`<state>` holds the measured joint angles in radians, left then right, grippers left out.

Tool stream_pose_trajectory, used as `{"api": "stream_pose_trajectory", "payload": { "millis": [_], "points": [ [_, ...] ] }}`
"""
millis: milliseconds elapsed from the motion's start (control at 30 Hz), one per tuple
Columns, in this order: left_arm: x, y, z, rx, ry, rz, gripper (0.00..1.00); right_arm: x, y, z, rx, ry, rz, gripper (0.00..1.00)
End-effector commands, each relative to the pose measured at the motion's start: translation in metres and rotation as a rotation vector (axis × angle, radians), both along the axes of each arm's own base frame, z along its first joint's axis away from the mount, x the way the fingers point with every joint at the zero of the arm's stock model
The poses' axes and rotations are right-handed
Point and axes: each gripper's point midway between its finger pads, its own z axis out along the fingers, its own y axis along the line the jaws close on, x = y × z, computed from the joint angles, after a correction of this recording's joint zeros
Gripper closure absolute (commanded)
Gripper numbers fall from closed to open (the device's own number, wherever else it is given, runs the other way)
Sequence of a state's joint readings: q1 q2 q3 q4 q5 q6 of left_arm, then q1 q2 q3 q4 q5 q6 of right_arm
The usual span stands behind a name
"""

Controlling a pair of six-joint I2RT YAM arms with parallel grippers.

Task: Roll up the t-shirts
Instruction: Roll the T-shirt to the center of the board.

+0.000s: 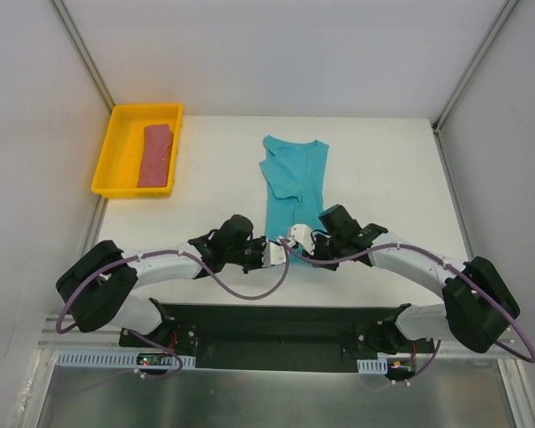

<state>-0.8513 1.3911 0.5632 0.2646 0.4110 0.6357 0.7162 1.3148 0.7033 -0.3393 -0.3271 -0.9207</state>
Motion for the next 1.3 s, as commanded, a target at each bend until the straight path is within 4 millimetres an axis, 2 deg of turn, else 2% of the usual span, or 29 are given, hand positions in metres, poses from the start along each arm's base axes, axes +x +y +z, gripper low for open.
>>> {"api": "stream_pose_trajectory", "payload": {
  "millis": [0, 33, 67, 100, 133, 167, 233, 300, 333, 633, 1000, 1133, 1200, 1267],
  "points": [
    [-0.002, -0.005, 0.009, 0.013, 0.069, 0.028, 0.9, -0.009, 0.01, 0.018, 0.066, 0.04, 0.027, 0.89],
    [-0.007, -0.008, 0.016, 0.005, 0.106, 0.006, 0.95, -0.011, 0.008, 0.019, 0.067, 0.057, 0.036, 0.89],
    [-0.013, -0.006, 0.017, 0.017, 0.144, -0.009, 0.97, -0.024, 0.003, 0.02, 0.067, 0.127, 0.049, 0.89],
    [-0.03, -0.001, 0.02, 0.033, 0.229, -0.044, 0.99, -0.027, 0.003, 0.026, 0.076, 0.157, 0.06, 0.89],
    [-0.036, 0.002, 0.021, 0.04, 0.265, -0.056, 1.0, -0.044, -0.004, 0.028, 0.071, 0.235, 0.098, 0.89],
    [-0.042, 0.006, 0.022, 0.056, 0.302, -0.061, 1.0, -0.049, -0.007, 0.03, 0.069, 0.265, 0.109, 0.9],
    [-0.053, 0.011, 0.027, 0.069, 0.409, -0.063, 1.0, -0.061, -0.016, 0.036, 0.064, 0.337, 0.14, 0.91],
    [-0.051, 0.01, 0.03, 0.075, 0.486, -0.034, 1.0, -0.063, -0.019, 0.039, 0.067, 0.376, 0.145, 0.91],
    [-0.056, 0.011, 0.032, 0.076, 0.536, -0.04, 1.0, -0.069, -0.024, 0.041, 0.066, 0.427, 0.14, 0.91],
    [-0.04, 0.006, 0.028, 0.078, 0.762, -0.006, 1.0, -0.067, -0.028, 0.033, 0.056, 0.732, 0.053, 0.92],
    [-0.001, 0.001, 0.012, 0.114, 0.91, 0.102, 1.0, -0.033, -0.033, 0.024, 0.058, 0.916, -0.032, 0.92],
    [0.012, 0.002, 0.003, 0.135, 0.964, 0.146, 1.0, -0.027, -0.034, 0.02, 0.05, 1.001, -0.041, 0.92],
    [0.02, 0.0, 0.004, 0.138, 0.974, 0.151, 1.0, -0.026, -0.033, 0.017, 0.047, 1.04, -0.053, 0.92],
    [0.021, 0.004, 0.0, 0.156, 1.016, 0.169, 1.0, -0.021, -0.029, 0.018, 0.062, 1.05, -0.053, 0.92]
  ]
}}
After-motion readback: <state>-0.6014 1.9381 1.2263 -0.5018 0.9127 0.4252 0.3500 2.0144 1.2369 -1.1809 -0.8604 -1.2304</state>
